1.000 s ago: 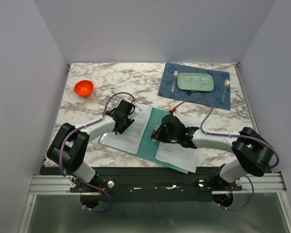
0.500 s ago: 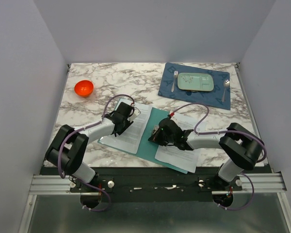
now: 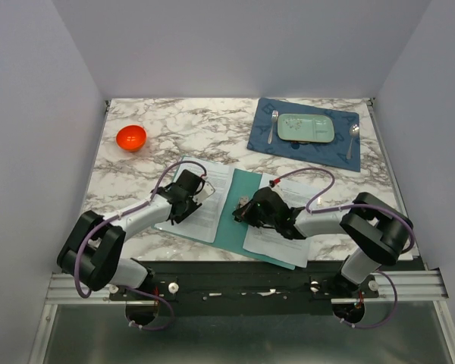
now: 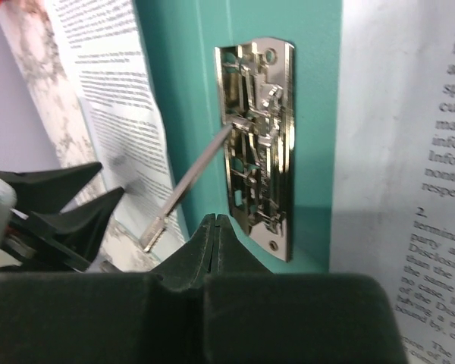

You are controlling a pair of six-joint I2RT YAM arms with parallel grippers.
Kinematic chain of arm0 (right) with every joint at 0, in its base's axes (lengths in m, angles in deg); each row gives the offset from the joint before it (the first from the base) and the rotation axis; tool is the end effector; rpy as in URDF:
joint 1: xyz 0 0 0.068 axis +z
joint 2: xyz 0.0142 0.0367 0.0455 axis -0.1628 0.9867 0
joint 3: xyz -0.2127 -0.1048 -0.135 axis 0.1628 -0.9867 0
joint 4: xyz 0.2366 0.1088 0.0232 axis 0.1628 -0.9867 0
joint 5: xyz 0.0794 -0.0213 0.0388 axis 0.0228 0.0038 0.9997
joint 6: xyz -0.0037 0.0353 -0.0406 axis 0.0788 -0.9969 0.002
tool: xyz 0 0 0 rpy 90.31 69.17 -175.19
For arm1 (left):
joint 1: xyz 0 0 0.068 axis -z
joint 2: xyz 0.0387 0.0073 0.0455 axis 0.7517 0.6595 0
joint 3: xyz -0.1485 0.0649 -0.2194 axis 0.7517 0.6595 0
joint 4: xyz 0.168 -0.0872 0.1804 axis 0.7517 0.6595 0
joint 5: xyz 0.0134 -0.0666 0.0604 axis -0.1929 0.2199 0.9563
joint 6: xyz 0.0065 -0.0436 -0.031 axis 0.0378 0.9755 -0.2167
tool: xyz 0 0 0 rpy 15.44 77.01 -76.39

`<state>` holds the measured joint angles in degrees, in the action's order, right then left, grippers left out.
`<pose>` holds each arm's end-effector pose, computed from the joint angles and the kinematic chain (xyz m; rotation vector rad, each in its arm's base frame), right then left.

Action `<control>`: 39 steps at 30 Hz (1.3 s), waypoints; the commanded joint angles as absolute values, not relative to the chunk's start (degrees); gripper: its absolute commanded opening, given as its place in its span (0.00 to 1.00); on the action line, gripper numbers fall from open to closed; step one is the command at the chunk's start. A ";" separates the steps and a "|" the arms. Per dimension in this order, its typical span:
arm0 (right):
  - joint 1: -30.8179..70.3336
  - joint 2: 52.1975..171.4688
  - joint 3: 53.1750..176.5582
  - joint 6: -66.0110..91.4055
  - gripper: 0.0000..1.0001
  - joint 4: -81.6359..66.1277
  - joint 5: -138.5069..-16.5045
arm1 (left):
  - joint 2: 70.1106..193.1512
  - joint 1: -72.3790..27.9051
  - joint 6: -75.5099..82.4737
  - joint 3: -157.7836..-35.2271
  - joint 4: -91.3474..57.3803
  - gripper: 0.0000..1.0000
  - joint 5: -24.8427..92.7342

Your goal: Put the files into the folder

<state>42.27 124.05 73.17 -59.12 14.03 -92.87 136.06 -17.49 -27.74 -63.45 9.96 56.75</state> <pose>0.1884 0.2303 0.1294 0.6520 2.3715 1.0139 0.2126 -0.1185 0.1602 1.0843 2.4513 0.2816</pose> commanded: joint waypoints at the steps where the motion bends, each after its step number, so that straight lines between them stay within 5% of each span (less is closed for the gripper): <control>1: 41.43 124.44 73.16 -60.56 0.00 19.03 -94.47 | 133.49 -17.18 -29.80 -61.69 14.91 0.50 53.11; 27: 30.10 121.73 81.94 -52.66 0.02 9.75 -91.12 | 126.02 -17.18 -32.80 -61.07 19.92 0.50 51.09; 35: 27.20 107.76 87.40 -45.00 0.60 -19.52 -99.02 | 119.86 -17.18 -31.66 -72.66 28.79 0.61 50.12; 39: 23.51 98.62 84.51 -46.31 0.79 -36.54 -103.34 | 120.73 -17.10 -28.68 -77.33 29.59 0.64 47.66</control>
<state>26.84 105.54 86.28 -47.47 -13.84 -96.09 120.78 -17.47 -31.67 -73.28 26.29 51.20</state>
